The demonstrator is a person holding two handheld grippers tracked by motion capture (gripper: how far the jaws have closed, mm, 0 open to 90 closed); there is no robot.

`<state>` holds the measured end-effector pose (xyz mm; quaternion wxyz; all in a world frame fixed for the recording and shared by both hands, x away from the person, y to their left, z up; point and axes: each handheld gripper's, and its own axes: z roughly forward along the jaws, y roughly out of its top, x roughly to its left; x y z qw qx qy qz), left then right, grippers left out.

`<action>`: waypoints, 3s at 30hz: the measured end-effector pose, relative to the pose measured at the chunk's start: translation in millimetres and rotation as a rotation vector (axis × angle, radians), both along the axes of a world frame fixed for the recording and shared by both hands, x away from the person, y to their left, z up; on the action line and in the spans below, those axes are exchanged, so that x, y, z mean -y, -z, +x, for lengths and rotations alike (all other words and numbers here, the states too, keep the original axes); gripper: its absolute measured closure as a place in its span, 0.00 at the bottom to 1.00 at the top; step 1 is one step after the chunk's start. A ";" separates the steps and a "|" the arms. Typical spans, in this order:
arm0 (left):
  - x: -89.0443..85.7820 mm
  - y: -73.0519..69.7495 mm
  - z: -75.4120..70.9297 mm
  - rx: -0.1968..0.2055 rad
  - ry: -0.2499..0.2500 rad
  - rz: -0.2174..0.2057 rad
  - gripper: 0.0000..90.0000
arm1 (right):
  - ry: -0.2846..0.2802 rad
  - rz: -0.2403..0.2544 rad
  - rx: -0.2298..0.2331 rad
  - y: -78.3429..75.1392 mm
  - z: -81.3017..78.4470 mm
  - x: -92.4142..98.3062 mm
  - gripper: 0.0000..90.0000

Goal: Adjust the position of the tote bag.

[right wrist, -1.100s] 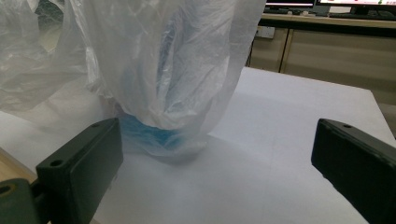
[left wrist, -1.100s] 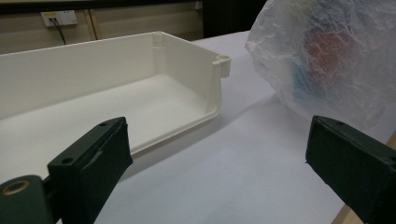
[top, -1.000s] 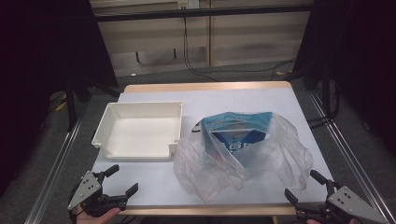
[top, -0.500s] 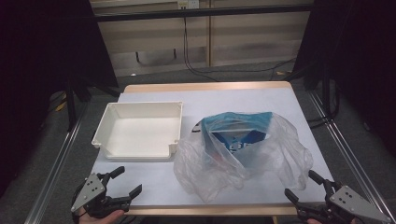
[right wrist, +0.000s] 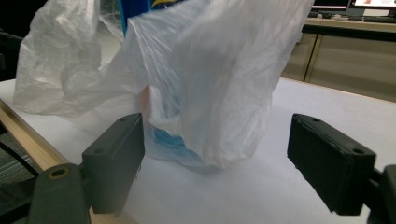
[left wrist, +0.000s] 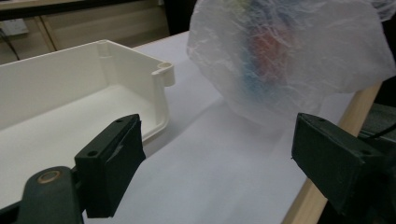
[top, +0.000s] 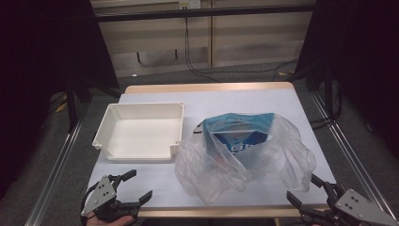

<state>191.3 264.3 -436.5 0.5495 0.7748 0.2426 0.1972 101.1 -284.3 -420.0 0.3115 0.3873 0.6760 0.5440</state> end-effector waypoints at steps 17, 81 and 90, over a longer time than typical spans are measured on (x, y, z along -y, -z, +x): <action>30.6 -6.9 -12.9 0.016 0.136 0.016 0.24 | -0.086 0.067 -0.009 -13.9 7.8 1.2 0.79; 213.9 -57.2 5.8 0.098 0.489 0.093 0.54 | -0.202 0.040 -0.054 -18.9 36.6 -8.3 1.00; 223.4 -37.0 31.8 -0.002 0.415 0.121 0.45 | -0.203 0.036 -0.054 -19.1 38.3 -9.8 1.00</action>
